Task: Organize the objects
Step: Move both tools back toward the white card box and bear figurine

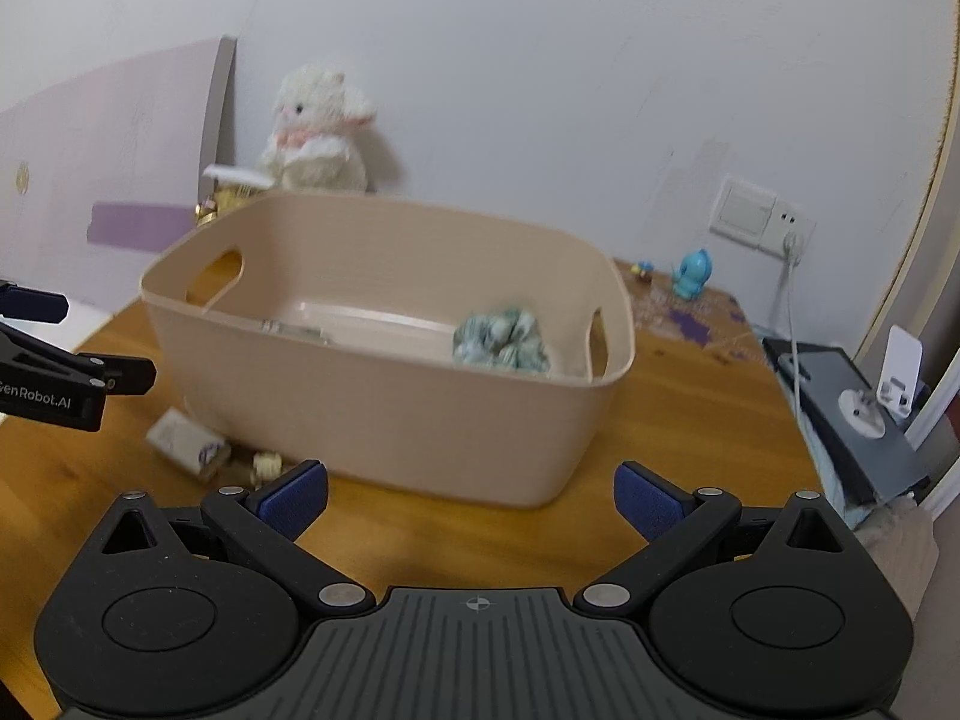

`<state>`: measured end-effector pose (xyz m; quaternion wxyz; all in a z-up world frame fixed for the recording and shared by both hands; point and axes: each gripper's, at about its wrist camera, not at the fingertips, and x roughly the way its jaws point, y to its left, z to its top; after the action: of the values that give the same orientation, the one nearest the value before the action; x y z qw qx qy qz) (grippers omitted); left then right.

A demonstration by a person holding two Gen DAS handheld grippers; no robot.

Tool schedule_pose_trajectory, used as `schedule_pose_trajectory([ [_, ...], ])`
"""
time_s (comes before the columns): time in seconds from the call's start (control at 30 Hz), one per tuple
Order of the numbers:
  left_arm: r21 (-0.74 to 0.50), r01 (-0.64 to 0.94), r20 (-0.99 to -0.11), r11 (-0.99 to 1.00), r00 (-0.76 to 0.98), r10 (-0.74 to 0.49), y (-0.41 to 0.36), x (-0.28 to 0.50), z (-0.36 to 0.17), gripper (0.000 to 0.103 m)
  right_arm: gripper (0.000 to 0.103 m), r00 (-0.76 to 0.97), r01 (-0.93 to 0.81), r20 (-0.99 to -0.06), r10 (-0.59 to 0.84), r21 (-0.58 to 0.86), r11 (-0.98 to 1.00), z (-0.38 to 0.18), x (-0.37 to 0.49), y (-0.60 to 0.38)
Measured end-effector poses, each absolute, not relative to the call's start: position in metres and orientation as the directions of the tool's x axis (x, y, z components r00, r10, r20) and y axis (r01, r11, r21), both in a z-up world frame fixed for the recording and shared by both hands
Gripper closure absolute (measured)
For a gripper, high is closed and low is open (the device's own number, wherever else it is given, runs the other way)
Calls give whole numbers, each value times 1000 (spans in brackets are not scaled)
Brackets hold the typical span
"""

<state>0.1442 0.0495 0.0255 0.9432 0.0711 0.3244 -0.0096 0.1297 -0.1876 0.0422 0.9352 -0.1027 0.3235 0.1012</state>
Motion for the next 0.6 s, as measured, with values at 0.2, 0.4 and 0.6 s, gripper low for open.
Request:
schedule_pose_trajectory([
  [0.2,131,60,-659,990,751,42,55,140,-1,3,0,732,-257,-669,128,-97,961,21,134,-186],
  [0.4,135,79,-699,988,714,38,55,143,-23,3,0,694,-269,-709,125,-95,959,0,143,-178],
  [0.6,112,104,-729,988,684,11,50,153,-39,3,0,662,-269,-739,124,-81,960,-15,154,-176],
])
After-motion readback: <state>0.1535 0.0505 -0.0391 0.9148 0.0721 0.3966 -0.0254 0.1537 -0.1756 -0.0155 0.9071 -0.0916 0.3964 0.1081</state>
